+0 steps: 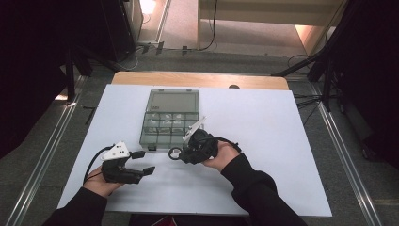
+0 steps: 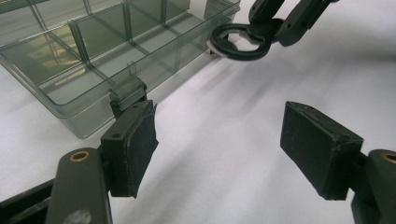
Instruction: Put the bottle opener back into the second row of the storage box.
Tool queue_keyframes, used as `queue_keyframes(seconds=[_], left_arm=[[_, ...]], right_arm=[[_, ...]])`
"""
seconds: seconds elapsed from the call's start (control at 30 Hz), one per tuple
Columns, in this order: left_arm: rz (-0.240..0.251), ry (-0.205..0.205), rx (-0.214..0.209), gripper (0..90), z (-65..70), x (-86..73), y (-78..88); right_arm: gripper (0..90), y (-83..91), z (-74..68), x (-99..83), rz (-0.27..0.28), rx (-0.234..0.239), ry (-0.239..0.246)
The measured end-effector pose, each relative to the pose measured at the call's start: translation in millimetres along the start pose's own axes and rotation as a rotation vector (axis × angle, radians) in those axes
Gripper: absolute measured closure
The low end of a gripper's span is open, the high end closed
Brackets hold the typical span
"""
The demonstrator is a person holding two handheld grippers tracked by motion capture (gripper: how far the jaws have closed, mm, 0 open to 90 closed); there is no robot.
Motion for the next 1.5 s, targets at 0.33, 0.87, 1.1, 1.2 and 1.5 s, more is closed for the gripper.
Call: queue_keyframes(seconds=[0.33,0.87,1.1,1.2,1.5], left_arm=[[0.001,0.000,0.000,26.8,0.0,0.0,0.1],[-0.001,0.002,-0.001,26.8,-0.2,-0.2,0.5],[-0.001,-0.001,-0.004,26.8,0.4,-0.2,0.0],[-0.001,0.001,-0.006,26.8,0.4,-0.3,0.0],[0.000,0.000,-0.012,26.8,1.0,-0.2,-0.3]], right_arm=[[66.6,16.1,4.1,7.0,0.027,-0.012,-0.002],[66.6,24.5,19.1,22.3,0.044,-0.008,-0.005],[66.6,21.5,27.4,33.3,0.051,-0.006,-0.003],[66.6,19.8,30.3,38.6,0.050,-0.001,-0.001],[66.5,11.7,38.8,49.6,0.034,0.025,0.029]])
Point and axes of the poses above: each handheld gripper's, and its own axes: y roughly backward along the jaws, x roughly out of its top, z roughly to its right, the point moved 3 cm from there along -y, roughly forward along the jaws, and after that the axes turned 4 degrees about y, right-handed, at the moved point
